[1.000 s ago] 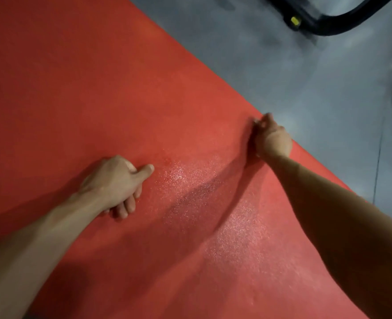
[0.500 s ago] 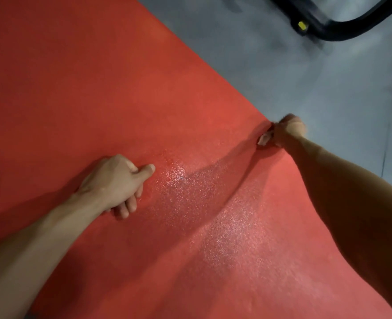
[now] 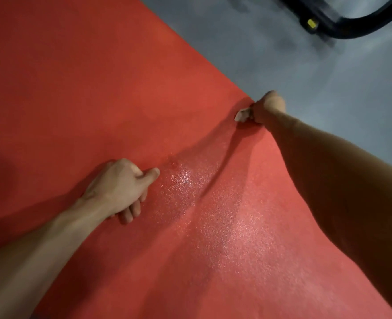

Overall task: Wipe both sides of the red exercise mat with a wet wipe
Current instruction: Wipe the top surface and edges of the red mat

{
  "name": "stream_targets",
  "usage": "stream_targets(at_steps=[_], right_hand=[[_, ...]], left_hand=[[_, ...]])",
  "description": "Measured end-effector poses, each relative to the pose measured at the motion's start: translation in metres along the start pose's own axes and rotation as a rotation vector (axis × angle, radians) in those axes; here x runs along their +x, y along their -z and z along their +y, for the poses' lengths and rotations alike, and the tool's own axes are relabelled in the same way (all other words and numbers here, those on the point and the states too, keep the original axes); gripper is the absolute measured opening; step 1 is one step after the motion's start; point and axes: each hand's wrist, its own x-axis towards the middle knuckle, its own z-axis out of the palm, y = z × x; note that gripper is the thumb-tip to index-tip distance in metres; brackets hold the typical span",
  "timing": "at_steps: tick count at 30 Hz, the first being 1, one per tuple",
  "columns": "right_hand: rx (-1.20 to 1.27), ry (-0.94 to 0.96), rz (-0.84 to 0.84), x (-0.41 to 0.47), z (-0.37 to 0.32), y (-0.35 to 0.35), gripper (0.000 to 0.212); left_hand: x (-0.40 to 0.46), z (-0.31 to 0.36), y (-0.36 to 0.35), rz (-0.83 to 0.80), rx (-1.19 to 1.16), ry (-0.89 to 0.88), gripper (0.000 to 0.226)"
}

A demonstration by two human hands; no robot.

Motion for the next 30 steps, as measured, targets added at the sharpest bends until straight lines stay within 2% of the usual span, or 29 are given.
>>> stream_targets(at_steps=[6,10,13,16,18,19,22,24,27,30], right_hand=[[-0.027,-0.19,0.099,-0.006,0.085,0.016,0.033],[-0.009,-0.222,-0.015,-0.019,0.079,0.021,0.035],[0.064,0.005,0.048,-0.041,0.029,0.003,0.022],[0.04,0.434,0.095,-0.084,-0.013,-0.026,0.021],[-0.039,0.665,0.087,-0.102,-0.014,-0.036,0.021],[-0.056,0.668,0.106,-0.102,-0.008,-0.038,0.022],[0.046,0.349,0.216,-0.097,0.013,-0.038,0.034],[0.068,0.241,0.232,-0.105,0.016,-0.042,0.039],[0.073,0.364,0.23,-0.14,0.002,-0.051,0.038],[0.096,0.664,0.206,-0.196,-0.019,-0.066,0.033]], left_hand=[[0.001,0.0,0.001,0.004,-0.024,-0.014,0.062],[-0.001,0.0,0.0,0.031,-0.031,-0.02,0.061],[0.0,0.0,-0.001,0.04,-0.015,-0.025,0.06],[0.001,-0.002,-0.004,0.057,-0.028,-0.03,0.06],[0.002,-0.005,-0.005,0.085,-0.038,-0.04,0.059],[0.002,-0.006,-0.006,0.099,-0.042,-0.045,0.059],[0.0,-0.009,-0.009,0.148,-0.045,-0.068,0.058],[-0.006,-0.013,-0.01,0.191,-0.006,-0.082,0.058],[-0.015,-0.019,-0.018,0.289,0.083,-0.102,0.056],[-0.026,-0.026,-0.028,0.421,0.114,-0.127,0.052]])
